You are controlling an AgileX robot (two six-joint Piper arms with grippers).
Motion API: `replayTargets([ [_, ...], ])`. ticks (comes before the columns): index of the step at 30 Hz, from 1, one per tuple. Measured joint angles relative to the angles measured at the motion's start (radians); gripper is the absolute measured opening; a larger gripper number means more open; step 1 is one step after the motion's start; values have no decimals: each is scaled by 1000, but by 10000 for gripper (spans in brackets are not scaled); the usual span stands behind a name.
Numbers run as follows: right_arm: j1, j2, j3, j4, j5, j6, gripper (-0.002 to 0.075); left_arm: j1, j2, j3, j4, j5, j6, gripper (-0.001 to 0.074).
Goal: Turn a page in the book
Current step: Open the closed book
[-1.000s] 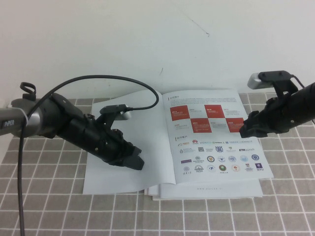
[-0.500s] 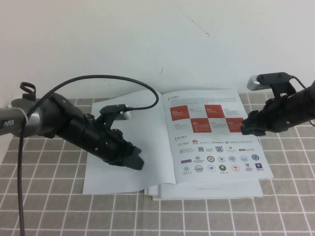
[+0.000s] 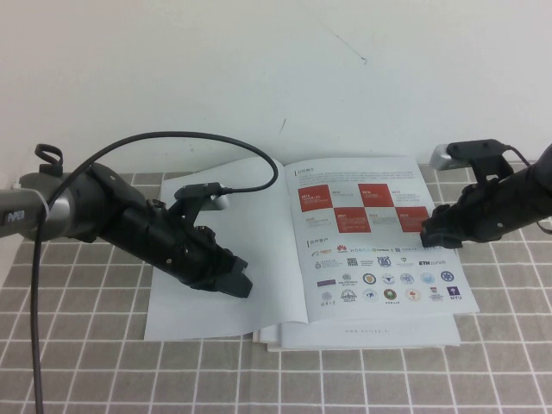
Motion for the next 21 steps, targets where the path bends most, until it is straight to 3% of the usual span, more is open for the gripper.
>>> replayTargets([
  [21, 0, -43, 0, 72, 9, 2, 374, 0, 0, 0, 0, 0, -1, -4],
])
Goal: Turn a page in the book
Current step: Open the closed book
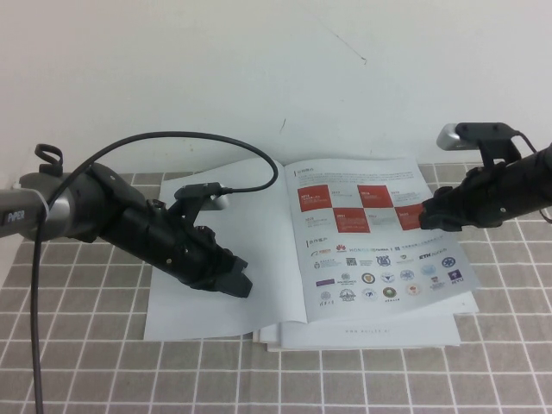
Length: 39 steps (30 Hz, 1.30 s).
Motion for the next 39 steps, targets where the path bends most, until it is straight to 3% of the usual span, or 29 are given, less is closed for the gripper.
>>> replayTargets([
  [6, -2, -2, 0, 131, 41, -96, 374, 0, 0, 0, 0, -2, 0, -4],
  [17, -2, -8, 0, 736, 255, -618, 371, 0, 0, 0, 0, -4, -3, -4],
  [31, 12, 37, 0, 784, 391, -675, 370, 0, 2, 0, 0, -4, -3, -4],
  [39, 112, 43, -2, 771, 414, -716, 369, 0, 12, -2, 0, -4, -3, -4],
])
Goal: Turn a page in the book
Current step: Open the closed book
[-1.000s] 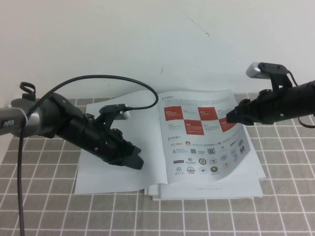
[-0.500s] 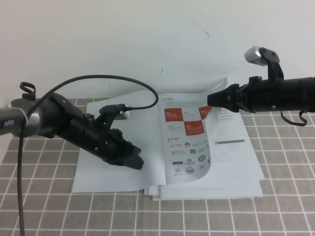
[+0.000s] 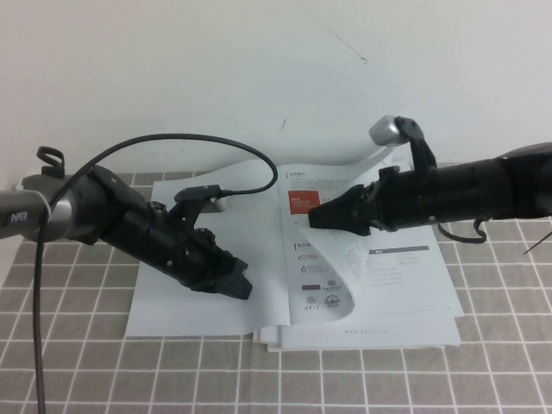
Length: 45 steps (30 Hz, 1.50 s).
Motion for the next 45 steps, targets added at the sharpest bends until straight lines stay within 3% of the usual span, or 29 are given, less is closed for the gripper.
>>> replayTargets([
  [7, 85, 0, 0, -116, -77, 17, 368, 0, 2, 0, -4, 0, -1, -4],
  [27, 63, -3, -106, -297, -183, 92, 367, 0, 2, 0, -41, 24, 9, -4],
  [31, 31, -18, -108, -391, -236, 256, 367, 0, 4, 0, -39, 26, 11, -4],
  [37, -95, -31, -153, -583, -227, 567, 367, 0, 4, 0, -39, 26, 10, -4],
  [45, -150, -10, -166, -636, -225, 609, 398, 0, 4, 0, -39, 26, 11, -4],
])
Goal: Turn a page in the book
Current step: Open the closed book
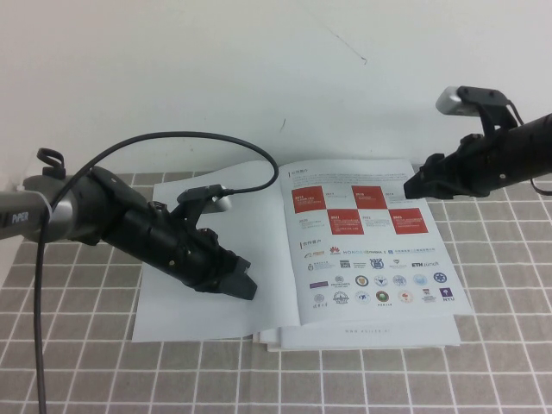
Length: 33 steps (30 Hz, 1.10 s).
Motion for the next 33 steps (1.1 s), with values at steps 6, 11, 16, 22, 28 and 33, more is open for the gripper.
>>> replayTargets([
  [6, 0, 54, -4, -52, -13, 0, 409, 0, 0, 0, 1, 0, 4, -4],
  [11, 0, 74, -11, -79, -42, 0, 410, 0, 0, 0, 4, 0, 4, -4],
  [16, 0, 95, -14, -79, -49, 0, 410, 0, 0, 0, 4, 0, 4, -4],
  [22, 0, 117, -16, -79, -51, 4, 409, 0, 0, 0, 4, 0, 4, -4],
  [28, 0, 117, -18, -79, -53, 6, 409, 0, 0, 0, 4, 0, 4, -4],
  [33, 0, 117, -18, -66, -53, 6, 409, 0, 0, 0, 4, 0, 4, -4],
])
